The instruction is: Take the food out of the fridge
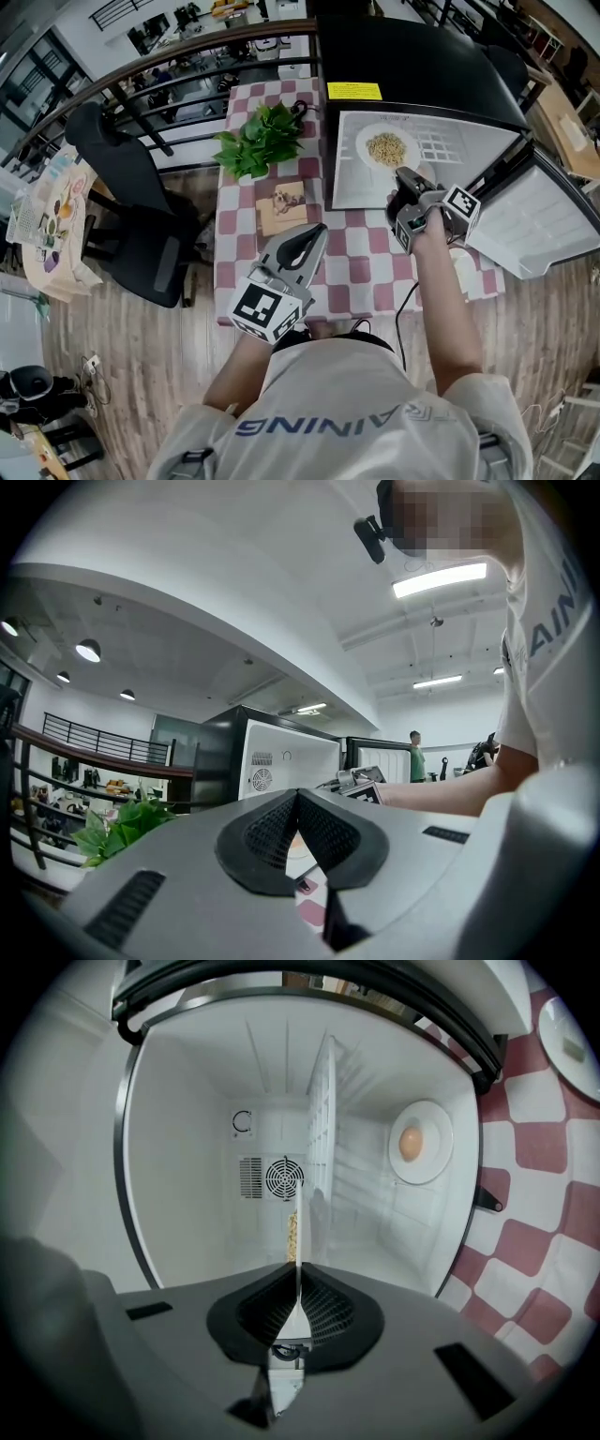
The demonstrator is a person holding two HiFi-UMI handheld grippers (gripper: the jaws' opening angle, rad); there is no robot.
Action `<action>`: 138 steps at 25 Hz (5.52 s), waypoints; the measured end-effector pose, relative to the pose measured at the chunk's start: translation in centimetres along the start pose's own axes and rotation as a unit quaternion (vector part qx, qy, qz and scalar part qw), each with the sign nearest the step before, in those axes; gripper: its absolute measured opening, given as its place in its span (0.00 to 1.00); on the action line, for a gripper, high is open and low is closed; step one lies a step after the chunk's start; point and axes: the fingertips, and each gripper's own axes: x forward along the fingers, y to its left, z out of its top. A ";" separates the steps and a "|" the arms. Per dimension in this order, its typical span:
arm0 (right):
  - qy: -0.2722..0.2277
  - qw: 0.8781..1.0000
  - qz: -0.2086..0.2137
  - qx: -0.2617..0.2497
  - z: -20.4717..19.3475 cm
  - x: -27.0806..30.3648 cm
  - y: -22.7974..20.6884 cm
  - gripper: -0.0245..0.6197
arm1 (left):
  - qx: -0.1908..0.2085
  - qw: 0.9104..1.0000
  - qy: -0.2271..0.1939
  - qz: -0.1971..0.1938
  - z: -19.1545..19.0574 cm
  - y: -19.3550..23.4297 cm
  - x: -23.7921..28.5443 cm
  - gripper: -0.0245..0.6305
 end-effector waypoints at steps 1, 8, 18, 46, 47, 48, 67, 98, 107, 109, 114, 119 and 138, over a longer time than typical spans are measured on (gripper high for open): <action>-0.002 1.000 0.004 -0.002 0.1 -0.6 0.1 0.09 | 0.000 1.000 0.001 -0.005 0.0 -0.3 0.3 0.05; -0.012 0.999 0.028 -0.030 -0.3 -6.8 1.2 0.09 | -0.002 0.998 0.012 -0.059 -1.0 -2.6 2.6 0.05; -0.030 0.997 0.026 -0.068 -1.8 -16.2 -2.9 0.09 | -0.009 0.990 0.032 -0.138 -2.2 -6.7 5.4 0.05; -0.079 0.992 -0.090 0.041 0.1 -22.1 -27.3 0.09 | -0.021 0.965 0.155 -0.210 -12.5 -13.0 9.9 0.05; -0.076 0.992 -0.090 0.040 0.2 -22.1 -27.6 0.09 | -0.022 0.965 0.156 -0.209 -12.6 -13.1 9.9 0.05; -0.074 0.992 -0.091 0.041 0.2 -22.0 -27.7 0.09 | -0.023 0.965 0.158 -0.208 -12.7 -13.2 9.9 0.05; 0.012 0.985 -0.154 -0.078 -1.1 -20.9 -28.4 0.40 | -0.033 0.970 0.164 -0.174 -12.3 -11.8 9.0 0.05; 0.040 0.891 -0.205 -0.404 0.5 -19.5 -17.5 0.08 | -0.039 0.987 0.112 -0.109 -7.1 -7.0 6.9 0.05; -0.047 0.818 -0.088 -0.566 -0.1 -17.4 -2.7 0.07 | -0.020 0.994 0.070 -0.083 -3.5 -5.6 6.3 0.05; -0.065 0.806 -0.065 -0.585 -0.5 -17.3 0.3 0.07 | -0.014 0.995 0.059 -0.076 -2.6 -5.2 6.1 0.05; -0.095 0.784 -0.023 -0.614 -1.4 -17.5 5.6 0.07 | -0.001 0.998 0.031 -0.060 -0.5 -4.2 5.4 0.05; -0.094 0.778 -0.012 -0.622 -1.8 -17.2 7.0 0.07 | 0.011 0.999 0.010 -0.048 1.1 -3.4 4.8 0.05; -0.070 0.802 -0.036 -0.592 -1.4 -16.0 4.9 0.07 | 0.011 0.999 0.008 -0.035 1.0 -2.8 4.4 0.05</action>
